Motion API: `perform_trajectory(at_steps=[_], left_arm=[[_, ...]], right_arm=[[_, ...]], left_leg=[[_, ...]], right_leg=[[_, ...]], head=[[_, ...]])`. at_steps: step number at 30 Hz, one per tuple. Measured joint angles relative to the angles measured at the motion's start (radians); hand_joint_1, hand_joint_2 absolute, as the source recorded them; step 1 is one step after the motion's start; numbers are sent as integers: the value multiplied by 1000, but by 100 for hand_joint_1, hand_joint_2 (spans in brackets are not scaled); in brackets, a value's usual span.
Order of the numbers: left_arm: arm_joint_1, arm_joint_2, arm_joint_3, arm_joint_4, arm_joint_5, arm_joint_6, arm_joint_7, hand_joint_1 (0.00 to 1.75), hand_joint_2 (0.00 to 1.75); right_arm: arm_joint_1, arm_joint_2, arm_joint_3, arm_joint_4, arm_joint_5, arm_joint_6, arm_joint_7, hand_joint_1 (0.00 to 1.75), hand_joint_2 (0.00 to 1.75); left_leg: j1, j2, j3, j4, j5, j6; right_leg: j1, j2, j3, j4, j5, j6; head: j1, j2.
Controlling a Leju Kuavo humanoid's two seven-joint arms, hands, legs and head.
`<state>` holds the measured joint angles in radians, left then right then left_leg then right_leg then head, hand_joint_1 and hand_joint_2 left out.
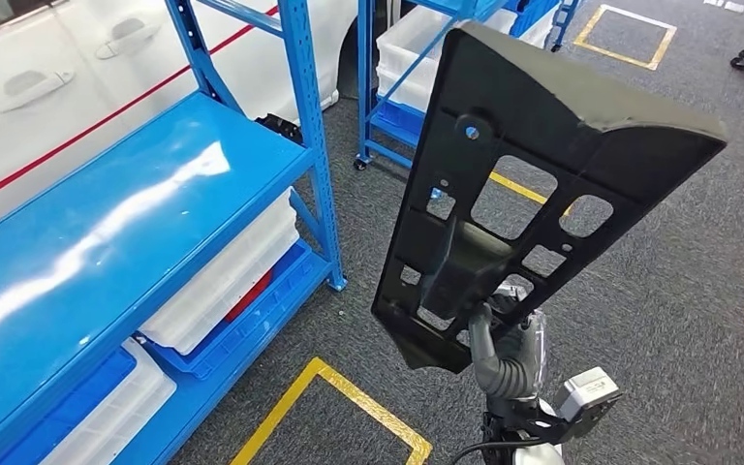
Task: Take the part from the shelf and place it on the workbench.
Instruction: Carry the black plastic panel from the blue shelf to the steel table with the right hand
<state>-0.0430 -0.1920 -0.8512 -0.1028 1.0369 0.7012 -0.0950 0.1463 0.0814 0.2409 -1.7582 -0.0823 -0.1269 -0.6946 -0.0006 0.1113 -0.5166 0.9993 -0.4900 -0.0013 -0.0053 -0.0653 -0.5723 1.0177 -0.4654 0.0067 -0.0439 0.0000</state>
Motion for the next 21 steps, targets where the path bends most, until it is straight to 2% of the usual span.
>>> perform_trajectory(at_steps=[1, 2, 4, 5, 6, 7, 8, 9, 10, 11, 13, 14, 15, 16, 17, 18, 20, 21], left_arm=[[0, 0, 0, 0, 0, 0, -4, 0, 0], [1, 0, -1, 0, 0, 0, -7, 0, 0], [3, 0, -2, 1, 0, 1, -11, 0, 0], [5, 0, -3, 2, 0, 1, -12, 0, 0], [6, 0, -4, 3, 1, 1, -12, 0, 0], [8, 0, -5, 3, 1, 1, -14, 0, 0], [8, 0, -6, 3, 2, 1, -16, 0, 0], [9, 0, -7, 3, 2, 1, -19, 0, 0], [10, 1, -7, 3, 2, 1, -21, 0, 0], [10, 1, -8, 4, 2, 1, -21, 0, 0], [11, 1, -8, 5, 3, 2, -18, 0, 0], [10, 0, -8, 7, 3, 2, -14, 0, 0], [8, -1, -8, 9, 3, 2, -11, 0, 0], [7, -2, -8, 11, 3, 2, -7, 0, 0], [6, -4, -8, 14, 3, 3, -5, 0, 0], [7, -6, -8, 17, 3, 3, -5, 0, 0], [8, -9, -8, 21, 3, 3, -6, 0, 0], [9, -9, -8, 23, 4, 3, -8, 0, 0]], right_arm=[[-2, -3, 8, 3, -4, -4, 0, 175, 175], [-5, -6, 14, 5, -8, -6, 0, 175, 175], [-13, -9, 27, 9, -11, -8, 0, 175, 175], [-16, -10, 33, 12, -11, -8, 0, 175, 175], [-18, -10, 38, 15, -12, -8, 0, 175, 175], [-19, -12, 41, 18, -13, -8, 0, 175, 175], [-19, -13, 43, 21, -16, -8, 0, 175, 175], [-20, -14, 46, 23, -20, -8, 0, 175, 175], [-21, -15, 49, 25, -24, -7, 0, 175, 175], [-23, -15, 54, 27, -28, -5, 0, 175, 175], [-29, -16, 64, 30, -38, 1, 0, 175, 175], [-31, -16, 68, 31, -42, 5, 0, 175, 175], [-33, -17, 72, 33, -46, 9, 0, 175, 175], [-33, -17, 74, 35, -50, 13, 0, 175, 175], [-34, -18, 77, 37, -53, 15, 0, 175, 175], [-37, -19, 80, 39, -56, 17, 0, 175, 175], [-44, -20, 90, 45, -62, 19, 0, 175, 175], [-46, -20, 94, 49, -64, 19, 0, 175, 175]], left_leg=[[2, -8, -2, 8, -10, -6], [3, -27, -10, 31, -28, -10], [6, -79, -54, 139, -93, -14], [6, -94, -86, 210, -126, -14], [6, -101, -113, 270, -146, -14], [6, -103, -127, 298, -146, -14], [7, -104, -124, 288, -125, -14], [10, -109, -104, 241, -89, -14], [13, -125, -76, 173, -50, -14], [18, -150, -50, 109, -22, -14], [23, -189, -23, 40, -6, -10], [21, -192, -22, 33, -9, -6], [20, -182, -22, 31, -7, 1], [19, -170, -22, 28, -3, 8], [19, -157, -22, 23, 1, 15], [18, -143, -22, 19, 4, 20], [13, -114, -24, 17, 6, 26], [10, -99, -25, 17, 6, 27]], right_leg=[[-2, 11, -1, -3, 3, -7], [-4, 22, -2, -5, 6, -14], [-6, 45, -6, -8, 12, -24], [-6, 58, -8, -8, 13, -27], [-6, 71, -9, -7, 14, -28], [-6, 85, -9, -6, 14, -28], [-6, 100, -9, -4, 14, -27], [-7, 115, -8, -2, 14, -26], [-7, 129, -9, 2, 13, -23], [-7, 143, -12, 8, 12, -18], [-7, 166, -24, 17, 14, -4], [-8, 178, -31, 18, 17, 4], [-11, 189, -36, 16, 22, 12], [-12, 189, -40, 19, 22, 18], [-12, 172, -49, 33, 12, 23], [-11, 146, -66, 69, -11, 26], [-8, 88, -124, 193, -76, 29], [-8, 76, -152, 254, -101, 30]], head=[[0, 0], [0, 0], [0, 0], [0, 0], [0, 0], [0, 0], [0, 0], [0, 0], [0, 0], [0, 0], [0, 0], [0, 0], [0, 0], [0, 0], [0, 0], [0, 0], [0, 0], [0, 0]])
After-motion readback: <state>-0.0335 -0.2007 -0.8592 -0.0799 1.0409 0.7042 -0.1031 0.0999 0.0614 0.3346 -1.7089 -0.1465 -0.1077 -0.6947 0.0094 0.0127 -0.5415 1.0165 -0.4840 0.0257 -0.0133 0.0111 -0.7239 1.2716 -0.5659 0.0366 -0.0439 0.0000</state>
